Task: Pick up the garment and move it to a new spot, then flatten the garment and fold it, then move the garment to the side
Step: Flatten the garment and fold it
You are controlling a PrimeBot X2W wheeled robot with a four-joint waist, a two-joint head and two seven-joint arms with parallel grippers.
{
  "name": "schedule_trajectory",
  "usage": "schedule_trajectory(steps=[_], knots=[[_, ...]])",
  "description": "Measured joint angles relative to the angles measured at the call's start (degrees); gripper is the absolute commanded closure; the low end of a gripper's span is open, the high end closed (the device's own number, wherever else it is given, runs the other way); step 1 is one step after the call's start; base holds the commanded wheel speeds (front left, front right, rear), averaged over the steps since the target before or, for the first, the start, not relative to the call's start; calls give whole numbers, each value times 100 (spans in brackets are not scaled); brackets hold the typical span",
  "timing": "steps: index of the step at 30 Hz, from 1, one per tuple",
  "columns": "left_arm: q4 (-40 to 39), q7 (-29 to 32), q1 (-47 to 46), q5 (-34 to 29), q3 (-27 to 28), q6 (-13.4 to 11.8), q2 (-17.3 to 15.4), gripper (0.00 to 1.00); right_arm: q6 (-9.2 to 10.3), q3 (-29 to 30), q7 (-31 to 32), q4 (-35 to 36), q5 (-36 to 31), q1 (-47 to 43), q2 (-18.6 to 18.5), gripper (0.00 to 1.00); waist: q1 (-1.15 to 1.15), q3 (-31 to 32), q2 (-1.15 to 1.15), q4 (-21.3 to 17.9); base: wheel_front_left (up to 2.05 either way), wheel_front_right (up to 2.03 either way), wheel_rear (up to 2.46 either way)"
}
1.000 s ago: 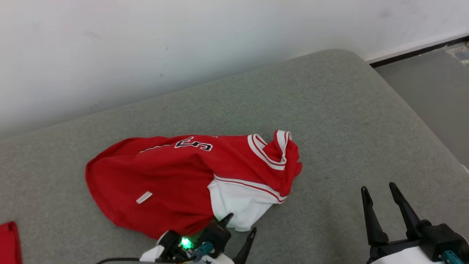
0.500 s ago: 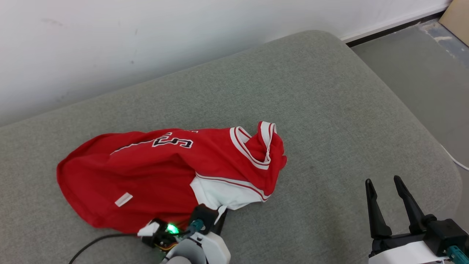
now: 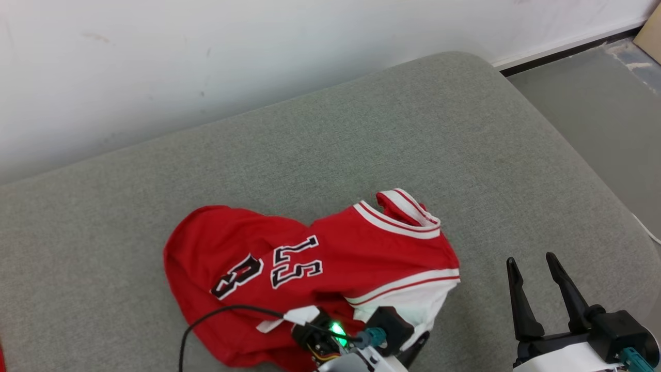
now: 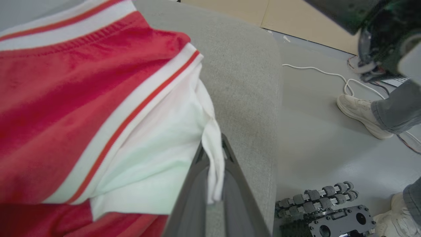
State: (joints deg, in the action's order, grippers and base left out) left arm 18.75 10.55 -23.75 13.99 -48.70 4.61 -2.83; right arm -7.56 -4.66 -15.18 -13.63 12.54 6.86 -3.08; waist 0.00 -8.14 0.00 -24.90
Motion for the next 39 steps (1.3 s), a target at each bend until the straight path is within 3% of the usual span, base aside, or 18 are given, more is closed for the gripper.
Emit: schedule_trajectory(steps=[1,8,11,14,20,27,32,39], knots=[[-29,-3,-1,60,-104,-45,1,0,0,-10,0,-14,0,1,0,0,0,4,0,-6,0,0,0],[-133,-155,37,936,-539,-189,4,0,0,27,0,-80,0,4,-2,0,0,20,0,-6,0,0,0],[-193,-268,88,1308,-459,-243,4,0,0,84,0,-87,-1,-8,-4,0,0,42,0,64,0,0,0],[-280,-421,173,1496,-163,-460,-16,0,0,119,0,-88,-23,-59,-7,0,0,104,0,153,0,0,0],[-693,-609,592,1648,634,-1163,-745,0,0,153,0,-91,-37,-224,-22,0,0,268,0,400,0,0,0],[-1104,-601,1449,2003,1423,-1807,-1559,0,0,156,0,-64,-42,-299,-36,0,0,373,0,765,0,0,0],[-1168,-519,1892,2350,1556,-1863,-1607,0,0,141,0,-45,-44,-313,-49,0,0,364,0,954,0,0,0],[-876,-528,1885,2696,1560,-1663,-1267,0,0,90,0,-24,-44,-280,-71,0,0,249,0,1025,0,0,0]])
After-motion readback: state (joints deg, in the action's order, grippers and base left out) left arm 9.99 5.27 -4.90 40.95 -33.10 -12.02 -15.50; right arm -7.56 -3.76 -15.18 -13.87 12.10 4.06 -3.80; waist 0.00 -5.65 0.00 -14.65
